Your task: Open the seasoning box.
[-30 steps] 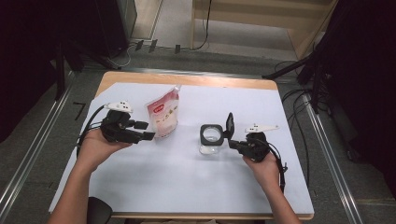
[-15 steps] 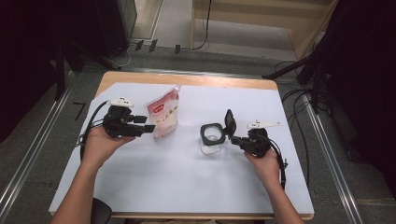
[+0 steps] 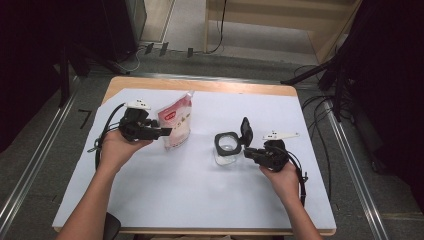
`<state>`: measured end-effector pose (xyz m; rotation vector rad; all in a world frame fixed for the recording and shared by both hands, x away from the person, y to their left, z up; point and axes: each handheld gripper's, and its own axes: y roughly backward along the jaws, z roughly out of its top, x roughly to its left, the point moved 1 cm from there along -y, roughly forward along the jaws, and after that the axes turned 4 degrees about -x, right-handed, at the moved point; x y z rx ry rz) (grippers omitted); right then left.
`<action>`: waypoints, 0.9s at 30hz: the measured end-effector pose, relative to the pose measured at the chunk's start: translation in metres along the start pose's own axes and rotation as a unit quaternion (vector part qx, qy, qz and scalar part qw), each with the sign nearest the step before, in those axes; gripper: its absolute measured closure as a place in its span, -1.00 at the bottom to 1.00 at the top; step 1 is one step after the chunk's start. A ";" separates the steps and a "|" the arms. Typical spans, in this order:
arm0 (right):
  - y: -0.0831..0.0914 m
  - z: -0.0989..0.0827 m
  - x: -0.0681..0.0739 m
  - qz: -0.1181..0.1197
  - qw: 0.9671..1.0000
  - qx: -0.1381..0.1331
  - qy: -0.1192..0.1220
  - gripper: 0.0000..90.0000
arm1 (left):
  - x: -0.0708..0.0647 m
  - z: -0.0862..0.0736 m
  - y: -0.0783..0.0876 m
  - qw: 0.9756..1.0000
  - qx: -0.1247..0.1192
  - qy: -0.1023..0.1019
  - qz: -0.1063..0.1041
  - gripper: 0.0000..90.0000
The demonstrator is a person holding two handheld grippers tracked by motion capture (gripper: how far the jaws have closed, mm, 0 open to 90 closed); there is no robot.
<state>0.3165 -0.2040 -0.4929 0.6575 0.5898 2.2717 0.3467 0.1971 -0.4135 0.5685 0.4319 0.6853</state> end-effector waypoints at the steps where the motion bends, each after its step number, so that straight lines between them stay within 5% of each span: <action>1: 0.001 -0.001 0.002 0.001 1.000 0.001 0.001 0.66 | -0.001 0.001 0.000 1.000 0.000 0.001 0.002 0.17; 14: 0.017 -0.013 0.029 0.013 1.000 -0.010 0.014 0.47 | -0.004 0.017 -0.011 1.000 0.007 -0.007 0.009 0.19; 27: 0.018 -0.015 0.054 0.037 0.998 -0.003 0.041 0.44 | -0.006 0.020 -0.010 0.999 0.020 -0.035 0.022 1.00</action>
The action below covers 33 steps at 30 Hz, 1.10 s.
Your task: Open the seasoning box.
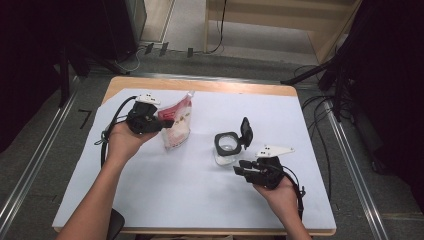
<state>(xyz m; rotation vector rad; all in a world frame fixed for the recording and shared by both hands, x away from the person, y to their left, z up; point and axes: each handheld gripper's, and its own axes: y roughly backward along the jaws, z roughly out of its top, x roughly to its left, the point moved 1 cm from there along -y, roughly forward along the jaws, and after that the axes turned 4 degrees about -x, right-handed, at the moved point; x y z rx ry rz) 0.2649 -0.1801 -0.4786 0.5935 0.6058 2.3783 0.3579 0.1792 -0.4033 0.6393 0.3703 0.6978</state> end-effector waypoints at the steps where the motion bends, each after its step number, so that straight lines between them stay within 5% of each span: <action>1: 0.000 0.000 0.000 0.000 1.000 0.000 0.000 0.44 | 0.000 0.000 0.000 1.000 0.000 0.000 0.000 1.00; 9: -0.001 0.006 0.013 0.010 1.000 -0.009 0.021 0.41 | 0.006 0.008 0.000 1.000 0.005 0.025 -0.015 1.00; 15: -0.003 0.011 0.018 0.013 0.999 -0.011 0.030 0.41 | 0.009 0.017 0.009 0.998 0.021 0.035 -0.046 1.00; 17: -0.004 0.013 0.021 0.008 0.999 -0.009 0.039 0.41 | 0.006 0.021 0.014 0.998 0.022 0.026 -0.050 1.00; 18: -0.007 0.014 0.026 0.000 0.998 -0.004 0.063 0.41 | 0.004 0.023 0.018 0.998 0.018 0.020 -0.052 1.00; 24: -0.015 0.017 0.033 0.014 0.998 -0.001 0.064 0.40 | -0.006 0.035 0.033 0.998 0.010 0.005 -0.061 1.00; 33: -0.041 0.025 0.052 0.035 0.997 0.012 0.071 0.34 | -0.016 0.048 0.051 0.995 0.022 0.001 -0.102 1.00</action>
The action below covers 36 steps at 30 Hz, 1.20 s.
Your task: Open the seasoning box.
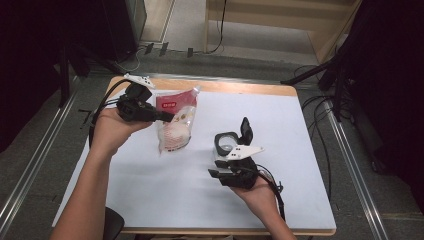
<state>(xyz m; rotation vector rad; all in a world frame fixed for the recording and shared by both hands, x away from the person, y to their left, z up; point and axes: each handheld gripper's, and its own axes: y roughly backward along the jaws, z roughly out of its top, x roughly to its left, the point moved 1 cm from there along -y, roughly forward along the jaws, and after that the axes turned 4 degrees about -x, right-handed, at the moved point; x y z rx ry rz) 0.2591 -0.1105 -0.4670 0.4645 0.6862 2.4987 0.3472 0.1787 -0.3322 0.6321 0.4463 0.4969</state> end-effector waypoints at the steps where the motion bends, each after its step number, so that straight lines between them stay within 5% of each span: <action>1: 0.000 0.000 0.000 0.000 1.000 0.000 0.000 0.34 | -0.002 0.000 0.001 1.000 -0.002 -0.004 0.000 1.00; 12: -0.035 0.006 0.010 0.012 1.000 0.007 -0.013 0.30 | -0.015 -0.001 0.012 1.000 -0.002 -0.015 -0.019 1.00; 26: -0.080 0.014 0.016 0.028 0.999 -0.023 -0.041 0.29 | -0.024 -0.003 0.015 0.999 0.003 -0.017 -0.035 1.00; 32: -0.093 0.014 0.019 0.019 0.999 -0.031 -0.039 0.29 | -0.028 -0.004 0.016 0.998 0.007 -0.009 -0.059 1.00; 36: -0.097 0.013 0.017 0.014 0.997 -0.056 -0.043 0.20 | -0.030 -0.004 0.016 0.997 0.005 0.016 -0.077 1.00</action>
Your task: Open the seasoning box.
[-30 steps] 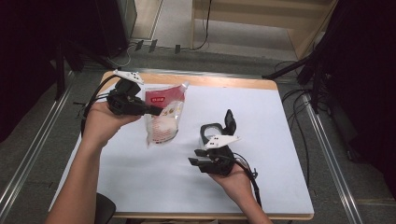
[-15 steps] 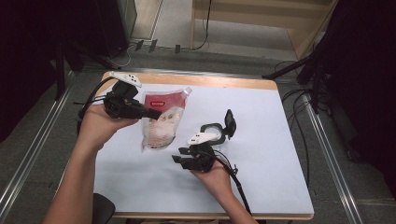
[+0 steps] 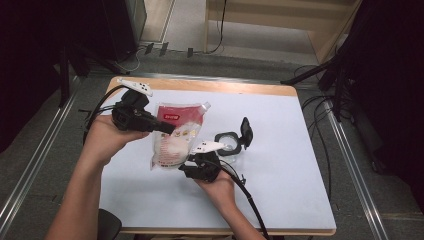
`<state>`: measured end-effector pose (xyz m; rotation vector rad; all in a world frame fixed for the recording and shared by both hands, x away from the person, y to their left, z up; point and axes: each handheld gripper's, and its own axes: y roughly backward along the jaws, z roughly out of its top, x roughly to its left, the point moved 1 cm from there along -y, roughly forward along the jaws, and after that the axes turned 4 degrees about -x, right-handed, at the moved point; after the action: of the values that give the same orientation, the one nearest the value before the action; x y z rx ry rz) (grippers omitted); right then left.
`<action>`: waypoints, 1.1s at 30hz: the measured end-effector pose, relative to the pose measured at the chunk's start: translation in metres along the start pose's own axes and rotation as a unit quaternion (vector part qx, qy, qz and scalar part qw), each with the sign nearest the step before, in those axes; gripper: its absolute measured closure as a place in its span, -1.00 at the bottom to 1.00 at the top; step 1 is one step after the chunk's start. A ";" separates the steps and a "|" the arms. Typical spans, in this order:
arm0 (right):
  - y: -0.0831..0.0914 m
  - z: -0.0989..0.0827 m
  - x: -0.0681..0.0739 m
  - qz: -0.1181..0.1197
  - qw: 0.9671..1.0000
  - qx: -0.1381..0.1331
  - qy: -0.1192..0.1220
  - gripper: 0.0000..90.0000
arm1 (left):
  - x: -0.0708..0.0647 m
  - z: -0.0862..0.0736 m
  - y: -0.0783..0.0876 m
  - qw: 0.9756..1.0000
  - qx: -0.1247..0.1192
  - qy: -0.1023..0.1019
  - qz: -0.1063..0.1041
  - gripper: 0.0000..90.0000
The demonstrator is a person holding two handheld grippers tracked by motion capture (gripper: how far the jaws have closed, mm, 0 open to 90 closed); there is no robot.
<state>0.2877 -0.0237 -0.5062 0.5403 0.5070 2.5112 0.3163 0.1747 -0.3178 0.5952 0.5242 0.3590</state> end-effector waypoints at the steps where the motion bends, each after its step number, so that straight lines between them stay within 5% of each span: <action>1: -0.001 0.000 0.000 -0.001 1.000 -0.008 0.005 0.20 | 0.000 0.000 0.000 1.000 -0.003 0.012 -0.007 1.00; 3: -0.003 0.000 0.002 -0.006 0.999 -0.027 0.038 0.15 | 0.003 -0.001 -0.001 0.999 -0.006 0.029 -0.021 1.00; 6: -0.002 0.001 0.005 -0.003 0.998 -0.041 0.050 0.15 | 0.004 -0.001 -0.003 0.999 -0.011 0.039 -0.034 1.00; 11: -0.001 0.000 0.013 -0.015 0.998 -0.036 0.053 0.18 | 0.005 0.000 -0.004 0.999 -0.019 0.043 -0.021 0.99; 19: -0.001 0.004 0.031 0.003 0.998 -0.028 0.057 0.23 | 0.002 0.002 -0.010 0.998 -0.051 -0.002 0.024 0.87; 26: 0.005 0.009 0.038 0.036 0.998 -0.034 0.041 0.23 | 0.002 0.002 -0.020 0.998 -0.064 -0.019 0.010 0.79; 33: 0.008 0.013 0.046 0.057 0.997 -0.021 0.049 0.22 | 0.005 -0.001 -0.034 0.997 -0.069 -0.034 -0.006 0.81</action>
<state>0.2542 -0.0009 -0.4791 0.4429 0.4710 2.6609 0.3255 0.1507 -0.3411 0.4684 0.4325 0.3598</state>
